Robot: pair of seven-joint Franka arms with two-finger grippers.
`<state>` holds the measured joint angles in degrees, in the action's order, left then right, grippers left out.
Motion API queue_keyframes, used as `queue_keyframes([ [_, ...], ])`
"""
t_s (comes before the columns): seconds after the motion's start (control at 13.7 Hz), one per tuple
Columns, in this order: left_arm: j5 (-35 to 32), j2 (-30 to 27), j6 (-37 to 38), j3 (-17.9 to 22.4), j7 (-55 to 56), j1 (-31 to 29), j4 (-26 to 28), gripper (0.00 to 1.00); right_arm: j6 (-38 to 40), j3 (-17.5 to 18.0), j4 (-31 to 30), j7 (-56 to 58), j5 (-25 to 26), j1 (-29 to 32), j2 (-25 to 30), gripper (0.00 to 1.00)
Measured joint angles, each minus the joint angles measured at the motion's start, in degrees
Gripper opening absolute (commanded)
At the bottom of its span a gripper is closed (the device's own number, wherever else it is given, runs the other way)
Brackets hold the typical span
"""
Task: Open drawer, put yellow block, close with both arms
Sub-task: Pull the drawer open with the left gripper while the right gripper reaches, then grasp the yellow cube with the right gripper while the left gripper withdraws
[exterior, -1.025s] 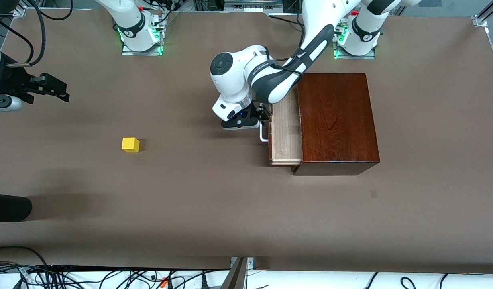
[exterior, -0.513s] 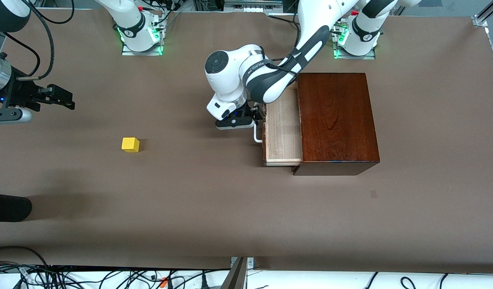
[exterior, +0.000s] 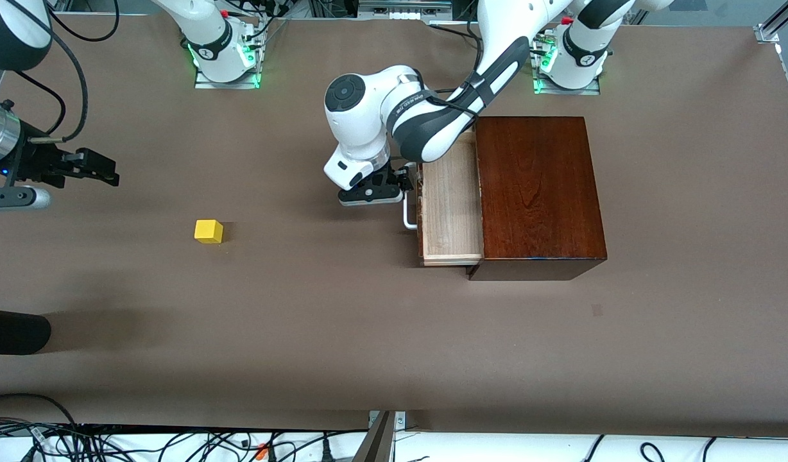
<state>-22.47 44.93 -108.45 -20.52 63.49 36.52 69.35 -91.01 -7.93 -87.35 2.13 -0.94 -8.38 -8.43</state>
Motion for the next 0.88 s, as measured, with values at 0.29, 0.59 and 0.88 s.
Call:
queue_keyframes([
  [0.29, 6.74, -7.51, 5.45, 0.0, -4.56, -6.22, -2.11, 1.0, -0.04, 0.25, -0.11, 0.0, 0.0, -0.06, -2.42, 1.0],
  [0.59, 9.79, -15.62, 13.16, -0.28, -13.18, -15.74, -0.75, 1.0, 0.68, 0.79, -0.16, 0.04, -0.04, -0.7, -4.39, 1.0],
  [0.88, 9.88, -16.67, 14.38, -0.4, -19.18, -21.5, 0.19, 1.0, -5.76, 0.97, -6.31, -0.42, -0.41, -2.21, -4.23, 1.0],
])
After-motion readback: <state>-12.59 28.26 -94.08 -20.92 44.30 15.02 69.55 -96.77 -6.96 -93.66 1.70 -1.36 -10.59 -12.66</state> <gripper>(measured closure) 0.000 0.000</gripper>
